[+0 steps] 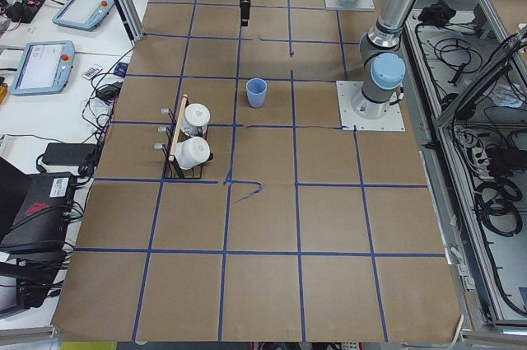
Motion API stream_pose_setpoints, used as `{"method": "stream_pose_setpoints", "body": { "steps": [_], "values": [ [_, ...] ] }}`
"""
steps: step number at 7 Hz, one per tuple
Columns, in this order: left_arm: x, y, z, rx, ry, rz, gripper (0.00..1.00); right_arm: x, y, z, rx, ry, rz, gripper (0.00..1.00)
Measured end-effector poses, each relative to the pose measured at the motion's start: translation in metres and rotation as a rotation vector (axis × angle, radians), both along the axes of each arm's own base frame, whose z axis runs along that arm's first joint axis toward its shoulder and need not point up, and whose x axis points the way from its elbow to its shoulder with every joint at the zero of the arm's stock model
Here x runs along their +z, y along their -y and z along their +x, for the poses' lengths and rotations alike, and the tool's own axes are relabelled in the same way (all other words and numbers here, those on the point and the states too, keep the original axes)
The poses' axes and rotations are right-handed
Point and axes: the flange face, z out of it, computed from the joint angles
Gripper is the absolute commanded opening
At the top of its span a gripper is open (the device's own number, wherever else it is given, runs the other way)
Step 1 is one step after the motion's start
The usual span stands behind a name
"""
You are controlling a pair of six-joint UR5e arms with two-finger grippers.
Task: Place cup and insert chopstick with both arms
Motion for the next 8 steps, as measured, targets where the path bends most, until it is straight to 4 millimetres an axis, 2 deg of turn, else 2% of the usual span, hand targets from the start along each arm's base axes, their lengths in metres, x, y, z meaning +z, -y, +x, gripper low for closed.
{"method": "stream_pose_setpoints", "body": {
  "steps": [3, 8],
  "values": [
    [0.0008, -0.0008, -0.0002, 0.000, -0.001, -0.002, 1.00, 0.0015, -0.0002, 0.0007, -0.007, 0.008, -0.001, 1.00],
    [0.0024, -0.0009, -0.0013, 0.001, -0.002, -0.005, 1.00, -0.0075, 0.0001, 0.0001, -0.016, 0.002, 0.029, 1.00]
  ]
}}
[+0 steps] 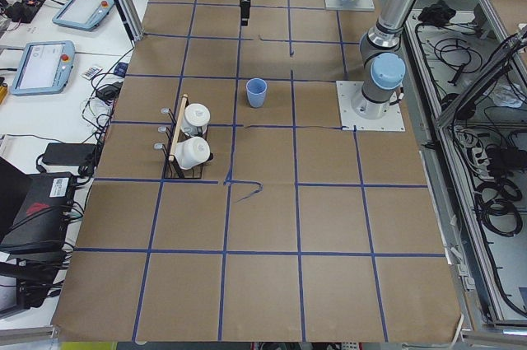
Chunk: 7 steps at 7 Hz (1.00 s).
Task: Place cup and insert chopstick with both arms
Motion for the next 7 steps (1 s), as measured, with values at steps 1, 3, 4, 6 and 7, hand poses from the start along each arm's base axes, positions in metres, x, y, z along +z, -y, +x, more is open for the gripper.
{"method": "stream_pose_setpoints", "body": {
  "steps": [1, 3, 4, 6, 7],
  "values": [
    [0.000, -0.001, 0.000, 0.000, 0.002, -0.001, 1.00, -0.001, -0.001, -0.001, -0.001, -0.005, 0.006, 1.00],
    [-0.001, -0.005, 0.008, -0.020, 0.008, 0.012, 1.00, -0.004, -0.001, -0.016, 0.010, -0.113, 0.029, 1.00],
    [-0.006, -0.006, 0.018, -0.069, 0.012, 0.024, 1.00, -0.008, 0.001, -0.030, -0.002, -0.174, 0.041, 1.00],
    [-0.044, 0.004, 0.081, -0.081, 0.008, 0.067, 1.00, -0.038, 0.016, -0.101, -0.139, -0.186, 0.122, 1.00],
    [-0.073, 0.003, 0.121, -0.053, 0.002, 0.084, 1.00, -0.058, 0.020, -0.145, -0.231, -0.153, 0.168, 1.00]
  ]
}}
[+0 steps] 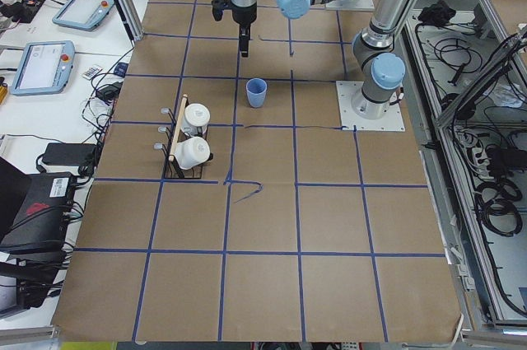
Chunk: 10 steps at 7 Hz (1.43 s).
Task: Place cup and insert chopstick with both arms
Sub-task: 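Lower the left gripper to the blue cup while the right descends to the bamboo cup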
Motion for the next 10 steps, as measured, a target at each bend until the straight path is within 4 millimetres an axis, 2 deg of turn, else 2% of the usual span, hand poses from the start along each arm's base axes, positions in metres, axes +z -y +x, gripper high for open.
{"method": "stream_pose_setpoints", "body": {
  "steps": [1, 2, 4, 6, 7, 8, 9, 10],
  "values": [
    [-0.029, -0.005, 0.028, 0.021, 0.000, -0.002, 1.00, -0.018, 0.004, -0.024, -0.084, 0.038, 0.020, 1.00],
    [-0.054, -0.008, 0.039, 0.032, 0.005, -0.015, 1.00, -0.035, 0.011, -0.033, -0.159, 0.063, 0.038, 1.00],
    [-0.089, -0.009, 0.045, 0.038, 0.003, -0.011, 0.98, -0.056, 0.024, -0.034, -0.299, 0.125, 0.055, 1.00],
    [-0.114, -0.012, 0.047, 0.040, -0.011, 0.033, 0.97, -0.071, 0.032, -0.040, -0.406, 0.155, 0.070, 1.00],
    [-0.126, -0.016, 0.046, 0.041, -0.019, 0.056, 0.84, -0.077, 0.034, -0.049, -0.447, 0.158, 0.080, 0.99],
    [-0.137, -0.018, 0.045, 0.042, -0.025, 0.074, 0.66, -0.083, 0.035, -0.057, -0.486, 0.166, 0.088, 0.98],
    [-0.145, -0.018, 0.045, 0.043, -0.029, 0.082, 0.23, -0.086, 0.036, -0.060, -0.538, 0.187, 0.092, 0.98],
    [-0.152, -0.017, 0.046, 0.040, -0.031, 0.092, 0.00, -0.088, 0.037, -0.061, -0.591, 0.212, 0.101, 0.96]
  ]
}}
